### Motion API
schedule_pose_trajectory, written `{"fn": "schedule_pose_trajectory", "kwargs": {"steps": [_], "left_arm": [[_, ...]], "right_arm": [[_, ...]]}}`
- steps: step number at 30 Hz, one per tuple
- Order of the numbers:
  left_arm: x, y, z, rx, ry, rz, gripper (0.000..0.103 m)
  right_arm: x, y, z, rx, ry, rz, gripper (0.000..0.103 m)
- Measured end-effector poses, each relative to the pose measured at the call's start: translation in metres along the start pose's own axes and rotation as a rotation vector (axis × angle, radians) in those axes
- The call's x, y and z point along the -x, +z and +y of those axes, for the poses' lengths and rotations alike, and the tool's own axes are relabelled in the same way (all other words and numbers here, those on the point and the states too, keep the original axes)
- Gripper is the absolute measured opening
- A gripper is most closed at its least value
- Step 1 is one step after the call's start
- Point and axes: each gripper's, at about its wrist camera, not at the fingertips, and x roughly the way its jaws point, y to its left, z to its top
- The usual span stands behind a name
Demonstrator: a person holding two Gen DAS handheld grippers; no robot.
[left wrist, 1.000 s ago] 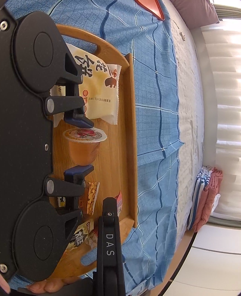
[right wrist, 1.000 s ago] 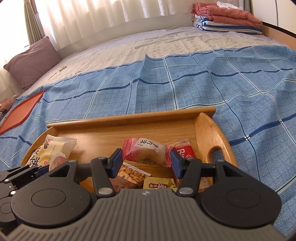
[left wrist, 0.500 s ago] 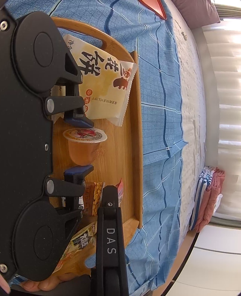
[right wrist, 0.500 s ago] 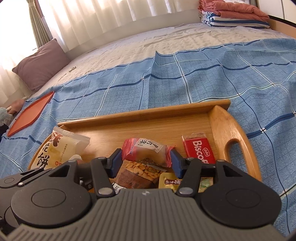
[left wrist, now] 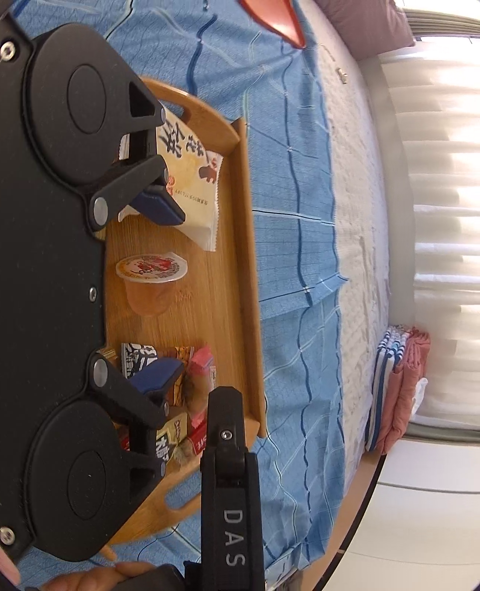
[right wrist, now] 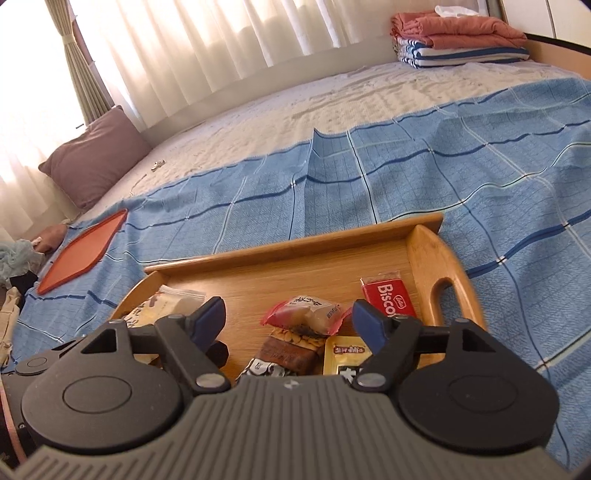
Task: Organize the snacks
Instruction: 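Move both tools back toward the yellow pouch and green packet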
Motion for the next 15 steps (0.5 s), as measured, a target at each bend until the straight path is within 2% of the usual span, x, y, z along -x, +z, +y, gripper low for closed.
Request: {"fn": "schedule_pose_trajectory", "kwargs": {"steps": [6, 15], "left_arm": [[0.046, -0.005, -0.004, -0.028, 0.012, -0.038, 0.089], [0.121, -0.031, -0.011, -0.074, -0.013, -0.101, 0.092]], "right_arm": [[0.049, -0.010, 0.006, 0.033, -0.011, -0.047, 0.091], [0.122, -0.052, 0.011, 0.105, -0.025, -0.078, 0.095]]}}
